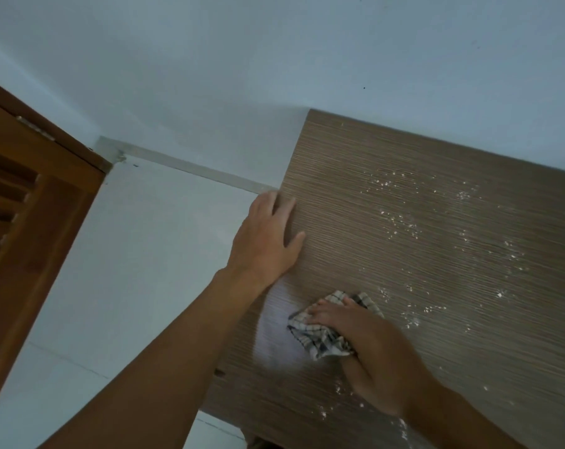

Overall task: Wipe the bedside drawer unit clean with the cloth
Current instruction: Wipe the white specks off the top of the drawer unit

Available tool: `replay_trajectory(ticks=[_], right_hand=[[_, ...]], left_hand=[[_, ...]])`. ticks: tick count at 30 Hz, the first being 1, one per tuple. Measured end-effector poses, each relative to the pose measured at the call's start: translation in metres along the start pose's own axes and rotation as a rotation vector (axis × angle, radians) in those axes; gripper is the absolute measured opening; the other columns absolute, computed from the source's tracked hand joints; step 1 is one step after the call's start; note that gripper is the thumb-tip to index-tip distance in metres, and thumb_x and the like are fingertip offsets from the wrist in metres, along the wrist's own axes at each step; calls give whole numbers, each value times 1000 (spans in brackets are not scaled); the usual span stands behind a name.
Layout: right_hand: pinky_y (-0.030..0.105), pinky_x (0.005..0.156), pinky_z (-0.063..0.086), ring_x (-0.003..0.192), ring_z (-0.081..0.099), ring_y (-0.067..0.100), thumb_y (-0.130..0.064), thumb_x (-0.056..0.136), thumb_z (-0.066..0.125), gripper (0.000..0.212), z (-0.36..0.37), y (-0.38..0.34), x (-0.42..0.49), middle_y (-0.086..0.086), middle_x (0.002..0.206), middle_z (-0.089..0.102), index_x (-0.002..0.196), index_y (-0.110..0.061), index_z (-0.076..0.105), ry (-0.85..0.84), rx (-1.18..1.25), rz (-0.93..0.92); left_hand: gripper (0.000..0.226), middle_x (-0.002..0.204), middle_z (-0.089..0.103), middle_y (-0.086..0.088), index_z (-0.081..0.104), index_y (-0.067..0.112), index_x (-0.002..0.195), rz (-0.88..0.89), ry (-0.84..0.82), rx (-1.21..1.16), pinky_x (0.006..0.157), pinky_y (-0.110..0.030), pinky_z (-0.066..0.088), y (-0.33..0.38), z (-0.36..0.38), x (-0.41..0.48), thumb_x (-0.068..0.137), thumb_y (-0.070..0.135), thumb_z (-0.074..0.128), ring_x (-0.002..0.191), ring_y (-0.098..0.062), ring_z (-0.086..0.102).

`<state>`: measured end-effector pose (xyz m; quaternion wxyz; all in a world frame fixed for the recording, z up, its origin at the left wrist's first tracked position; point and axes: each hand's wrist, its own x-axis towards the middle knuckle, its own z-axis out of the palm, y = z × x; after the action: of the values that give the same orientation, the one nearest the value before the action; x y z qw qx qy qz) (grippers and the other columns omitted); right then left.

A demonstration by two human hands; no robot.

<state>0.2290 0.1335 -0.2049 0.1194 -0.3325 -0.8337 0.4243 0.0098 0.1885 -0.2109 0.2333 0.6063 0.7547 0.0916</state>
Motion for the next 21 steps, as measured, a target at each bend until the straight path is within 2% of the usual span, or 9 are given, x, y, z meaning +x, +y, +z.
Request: replay_trajectory(ticks=[2,4,7,9,11,13,17,19,21], right_hand=[[20,83,51,104,59,-6,-21,86,46,41,-27,-7,7,-30,114,61,122,-37,56,127,116,78],[20,65,52,84,64,1,-32,89,42,35,-55,-4,21,-23,98,67,120,-43,56,261,138,143],[31,55,50,70,60,11,-29,96,44,29,-99,16,50,-15,84,64,121,-34,58,426,61,220],[27,52,42,62,56,16,-21,99,46,26,-126,31,76,-12,79,60,120,-29,59,482,-37,267],[27,57,39,68,56,17,-19,99,47,26,-149,41,106,-6,89,65,120,-26,59,503,-152,250],[29,69,39,84,57,18,-18,97,48,27,-165,52,136,-1,107,66,120,-22,60,481,-319,191],[38,83,41,91,60,30,-25,87,44,30,-172,72,188,5,100,68,109,-20,64,343,-665,103],[38,88,40,97,59,29,-27,83,41,39,-163,86,199,6,106,68,115,-21,63,232,-732,99],[41,97,38,112,56,29,-21,86,44,45,-150,106,201,7,125,63,129,-21,57,124,-669,116]], left_hand=[[68,161,15,-7,27,17,152,58,-68,76,116,-38,24,10,3,8,95,43,54,149,-22,10],[70,163,8,-4,22,15,153,33,-147,85,116,-38,24,17,2,16,96,42,52,150,-20,6],[71,163,7,-5,20,14,153,7,-200,101,116,-39,25,23,-3,24,96,40,53,150,-21,6],[72,164,6,-6,19,14,154,0,-238,131,118,-39,23,25,-6,27,96,39,54,151,-21,3],[73,164,6,-6,19,15,154,-7,-276,162,118,-39,21,26,-9,29,96,39,55,151,-21,3],[74,164,5,-7,19,15,154,-11,-297,188,118,-38,20,29,-11,30,95,40,56,151,-22,3],[75,164,3,-8,19,14,154,-30,-321,199,118,-39,19,32,-10,30,94,39,58,151,-23,1],[75,164,2,-8,19,14,154,-40,-335,195,118,-39,20,31,-9,29,94,39,58,151,-23,0],[75,164,1,-8,18,14,154,-46,-345,193,118,-39,19,31,-9,30,95,38,58,151,-23,-1]])
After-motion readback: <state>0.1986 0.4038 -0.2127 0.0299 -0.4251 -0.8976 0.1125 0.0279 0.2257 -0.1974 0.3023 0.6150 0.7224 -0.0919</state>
